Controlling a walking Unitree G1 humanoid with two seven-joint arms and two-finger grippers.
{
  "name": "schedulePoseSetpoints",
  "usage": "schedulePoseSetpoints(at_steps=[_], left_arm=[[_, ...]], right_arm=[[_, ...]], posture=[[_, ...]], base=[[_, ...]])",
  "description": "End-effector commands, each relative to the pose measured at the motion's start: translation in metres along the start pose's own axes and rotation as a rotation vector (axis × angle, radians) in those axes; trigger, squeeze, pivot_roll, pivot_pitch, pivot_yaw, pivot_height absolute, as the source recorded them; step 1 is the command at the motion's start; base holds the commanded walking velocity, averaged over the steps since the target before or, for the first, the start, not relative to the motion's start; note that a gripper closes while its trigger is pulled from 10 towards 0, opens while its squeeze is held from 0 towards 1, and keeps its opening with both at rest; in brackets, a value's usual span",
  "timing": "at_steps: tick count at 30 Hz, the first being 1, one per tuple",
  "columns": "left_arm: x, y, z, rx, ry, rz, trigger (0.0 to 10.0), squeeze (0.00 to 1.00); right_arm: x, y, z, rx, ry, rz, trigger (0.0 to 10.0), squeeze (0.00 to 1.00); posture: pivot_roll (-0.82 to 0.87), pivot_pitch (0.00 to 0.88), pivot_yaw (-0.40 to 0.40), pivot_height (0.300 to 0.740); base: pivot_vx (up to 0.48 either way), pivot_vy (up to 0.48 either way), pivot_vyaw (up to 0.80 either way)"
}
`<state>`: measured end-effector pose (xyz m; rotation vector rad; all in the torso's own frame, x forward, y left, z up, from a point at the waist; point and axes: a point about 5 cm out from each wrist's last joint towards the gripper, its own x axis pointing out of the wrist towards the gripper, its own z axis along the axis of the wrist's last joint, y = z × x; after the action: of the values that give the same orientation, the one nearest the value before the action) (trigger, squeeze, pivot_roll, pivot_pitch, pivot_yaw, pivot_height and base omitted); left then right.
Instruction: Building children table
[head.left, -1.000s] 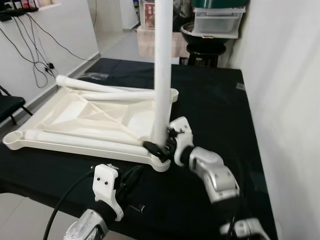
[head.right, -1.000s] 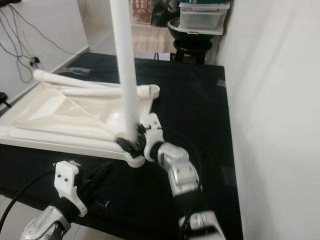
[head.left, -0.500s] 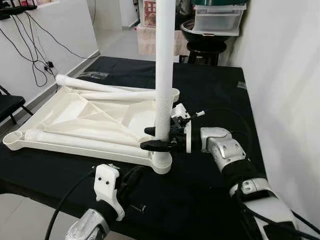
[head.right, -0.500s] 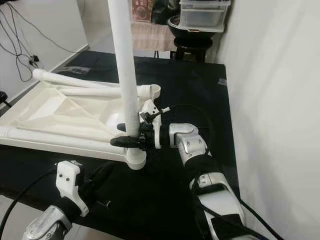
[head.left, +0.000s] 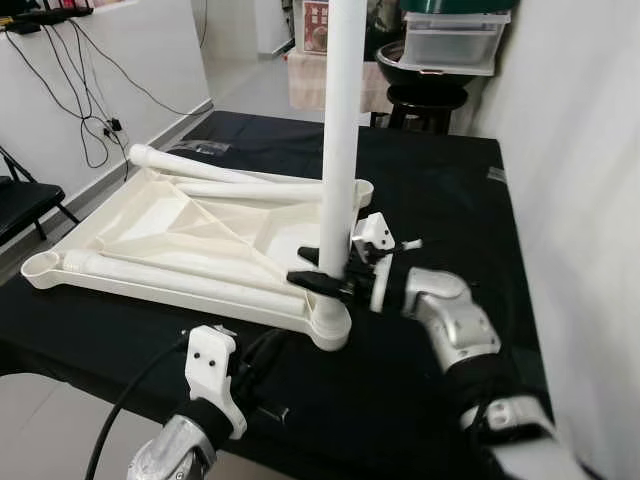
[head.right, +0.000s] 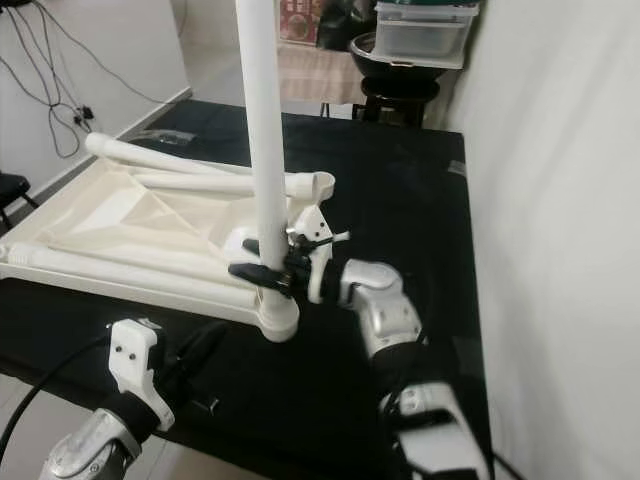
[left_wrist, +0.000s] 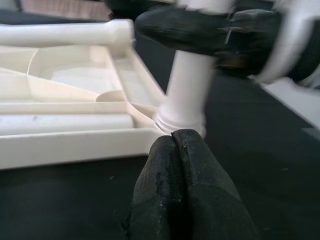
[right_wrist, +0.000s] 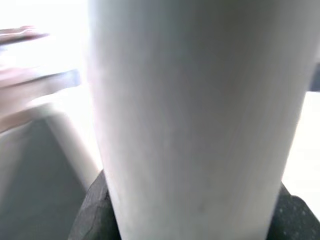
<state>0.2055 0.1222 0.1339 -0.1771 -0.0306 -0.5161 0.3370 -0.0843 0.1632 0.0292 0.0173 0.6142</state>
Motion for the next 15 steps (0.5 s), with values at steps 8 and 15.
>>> schedulePoseSetpoints(at_steps=[8,15], left_arm=[[-0.003,0.003,-0.003,-0.012,0.029,-0.004,10.0,0.0],[-0.002,0.004,-0.002,-0.009,0.024,0.005,10.0,0.0]], right_arm=[[-0.005,0.006,-0.028,-0.02,0.204,-0.019,0.0,0.0],[-0.008,0.008,-0.021,0.015,0.191,-0.017,10.0,1.0]], posture=[[0.0,0.08,0.005,0.74],[0.0,0.074,0.006,0.74]], base=[[0.0,0.0,0.0],[0.0,0.0,0.0]])
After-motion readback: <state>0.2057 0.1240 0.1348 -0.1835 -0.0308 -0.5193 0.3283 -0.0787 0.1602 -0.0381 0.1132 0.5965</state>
